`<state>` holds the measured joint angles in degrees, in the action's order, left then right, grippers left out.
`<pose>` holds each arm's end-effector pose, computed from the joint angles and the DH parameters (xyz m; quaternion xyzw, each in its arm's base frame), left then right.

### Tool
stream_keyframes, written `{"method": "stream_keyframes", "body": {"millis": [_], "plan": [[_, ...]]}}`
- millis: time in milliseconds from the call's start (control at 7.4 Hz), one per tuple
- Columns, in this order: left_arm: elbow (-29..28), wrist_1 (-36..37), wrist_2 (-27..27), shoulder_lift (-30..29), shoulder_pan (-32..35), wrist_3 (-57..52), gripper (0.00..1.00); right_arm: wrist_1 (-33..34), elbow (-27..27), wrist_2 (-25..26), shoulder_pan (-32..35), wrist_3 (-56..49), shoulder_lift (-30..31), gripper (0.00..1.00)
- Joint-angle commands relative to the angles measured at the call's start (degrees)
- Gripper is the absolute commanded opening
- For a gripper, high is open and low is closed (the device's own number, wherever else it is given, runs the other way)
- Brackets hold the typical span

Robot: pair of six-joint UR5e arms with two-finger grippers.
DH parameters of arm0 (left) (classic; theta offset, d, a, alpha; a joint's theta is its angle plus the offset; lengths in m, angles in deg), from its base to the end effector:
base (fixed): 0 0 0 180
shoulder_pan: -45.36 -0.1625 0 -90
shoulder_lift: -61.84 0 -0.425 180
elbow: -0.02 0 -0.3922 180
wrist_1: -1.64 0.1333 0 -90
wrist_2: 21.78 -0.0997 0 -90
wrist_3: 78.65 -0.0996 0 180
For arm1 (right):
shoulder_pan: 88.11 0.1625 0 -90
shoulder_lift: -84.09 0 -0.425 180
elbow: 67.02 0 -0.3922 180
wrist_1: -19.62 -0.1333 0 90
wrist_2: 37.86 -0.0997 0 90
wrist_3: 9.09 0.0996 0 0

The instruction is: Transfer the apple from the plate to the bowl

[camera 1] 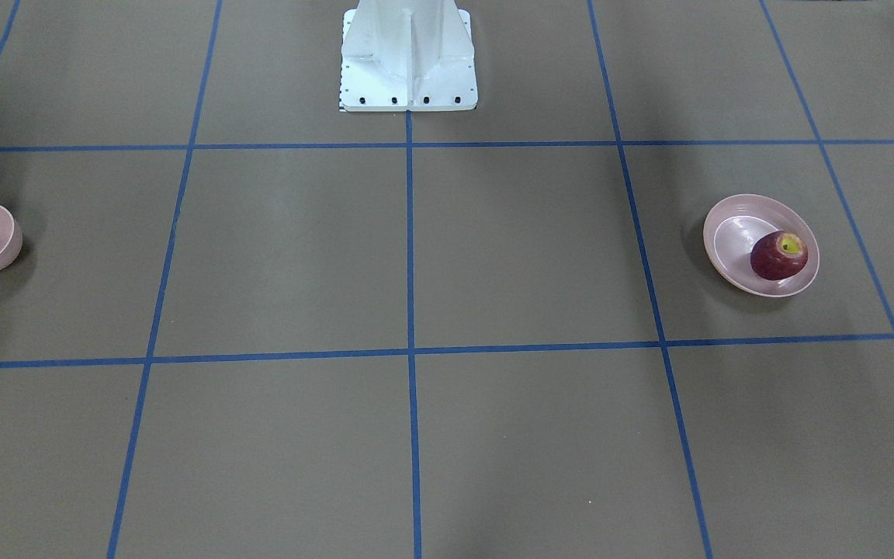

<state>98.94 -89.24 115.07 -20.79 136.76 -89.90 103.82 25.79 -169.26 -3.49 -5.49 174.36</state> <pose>-0.0714 -0.4384 0.6372 0.0631 0.3929 0.0872 0.9133 0.0203 -0.5034 0.6296 0.0402 -0.3568 -0.0402 0.9325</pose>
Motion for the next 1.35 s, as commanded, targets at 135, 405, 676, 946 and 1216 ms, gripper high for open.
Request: {"method": "stream_keyframes", "body": {"millis": [135,405,676,946,1216], "plan": [[0.3,0.0,0.5,-0.2,0.0,0.1,0.99,0.0,-0.1,0.0,-0.1,0.0,0.0,1.00],[0.4,-0.1,0.4,-0.6,0.0,0.0,0.99,-2.4,-0.6,0.0,0.0,-0.1,0.1,1.00],[0.3,-0.1,0.4,-0.7,0.0,0.0,0.99,-5.6,-1.1,-0.4,-0.8,0.0,1.3,1.00],[0.4,-0.1,0.4,-0.5,0.0,0.0,0.99,-10.2,-1.0,-4.7,-4.4,4.0,4.4,1.00],[0.4,-0.1,0.4,-0.4,0.0,0.0,0.99,-26.4,-1.2,-4.6,-9.4,15.6,10.9,1.00]]}}
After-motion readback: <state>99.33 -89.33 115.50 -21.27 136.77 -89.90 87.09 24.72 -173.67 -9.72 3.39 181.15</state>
